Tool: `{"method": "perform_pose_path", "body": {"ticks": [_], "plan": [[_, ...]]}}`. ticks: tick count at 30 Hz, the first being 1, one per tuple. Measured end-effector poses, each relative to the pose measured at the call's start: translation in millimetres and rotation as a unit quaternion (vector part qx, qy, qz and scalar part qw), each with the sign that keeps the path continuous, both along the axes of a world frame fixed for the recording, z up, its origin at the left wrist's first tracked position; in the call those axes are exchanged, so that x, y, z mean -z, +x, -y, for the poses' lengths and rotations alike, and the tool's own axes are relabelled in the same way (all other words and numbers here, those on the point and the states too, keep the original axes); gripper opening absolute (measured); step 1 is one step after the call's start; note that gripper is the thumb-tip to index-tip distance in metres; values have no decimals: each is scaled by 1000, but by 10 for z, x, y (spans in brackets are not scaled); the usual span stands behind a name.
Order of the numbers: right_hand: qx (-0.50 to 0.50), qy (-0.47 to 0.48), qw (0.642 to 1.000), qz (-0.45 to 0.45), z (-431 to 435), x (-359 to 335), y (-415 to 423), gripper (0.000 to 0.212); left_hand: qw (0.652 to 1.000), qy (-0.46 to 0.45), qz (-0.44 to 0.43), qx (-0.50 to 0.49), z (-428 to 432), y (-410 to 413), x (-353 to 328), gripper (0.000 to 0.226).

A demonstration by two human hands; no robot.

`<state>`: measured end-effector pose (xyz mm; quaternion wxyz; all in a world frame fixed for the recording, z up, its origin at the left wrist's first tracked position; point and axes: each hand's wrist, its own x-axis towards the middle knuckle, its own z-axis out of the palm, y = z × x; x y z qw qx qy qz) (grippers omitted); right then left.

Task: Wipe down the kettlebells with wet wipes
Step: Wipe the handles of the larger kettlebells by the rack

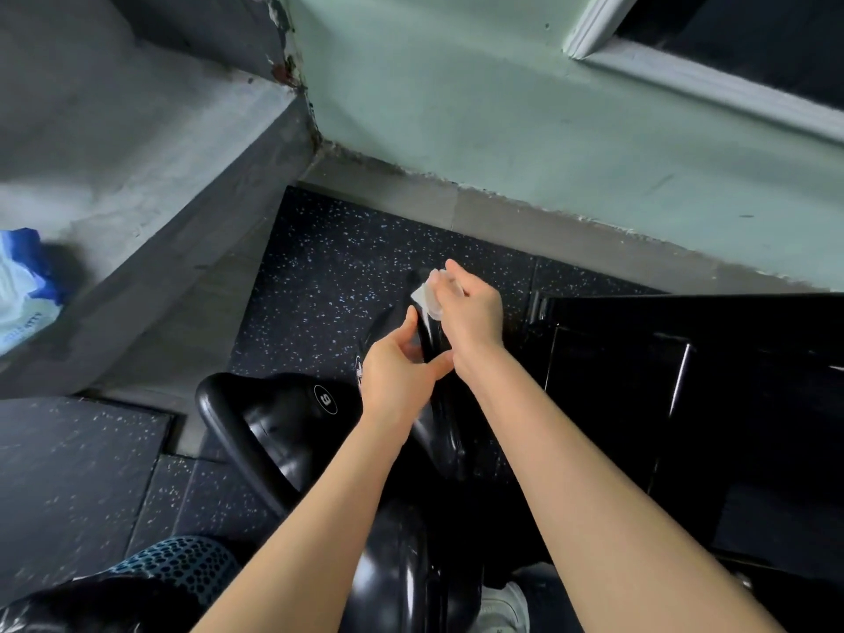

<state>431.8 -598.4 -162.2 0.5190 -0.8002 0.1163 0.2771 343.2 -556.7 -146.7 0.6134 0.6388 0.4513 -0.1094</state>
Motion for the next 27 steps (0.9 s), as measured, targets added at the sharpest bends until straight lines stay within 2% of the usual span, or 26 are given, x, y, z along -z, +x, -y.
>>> {"method": "perform_pose_path", "body": {"ticks": [2, 6, 9, 12, 14, 18, 22, 27], "plan": [[-51, 2, 999, 0, 47, 1, -49, 40, 999, -25, -3, 22, -1, -122, -61, 78], [-135, -16, 990, 29, 311, -66, -250, 44, 999, -46, -3, -24, -42, -452, -158, 70], [-145, -3, 989, -3, 596, -96, -578, 43, 996, -58, 17, -59, -79, -534, -213, 62], [-150, 5, 988, -33, 663, -100, -617, 25, 995, -73, 46, -40, -77, -468, -251, 53], [-152, 10, 988, -32, 573, -127, -497, 29, 995, -78, 64, -15, -43, -388, -253, 51], [-146, 48, 987, -46, 586, -74, -634, 22, 995, -41, 82, 42, -30, -250, -275, 61], [-166, 43, 984, -45, 895, -4, -978, 29, 988, 29, 74, 132, -136, -124, -218, 77], [-153, 25, 987, -27, 743, 42, -843, 22, 980, 14, 65, 188, -258, -33, -177, 86]]}}
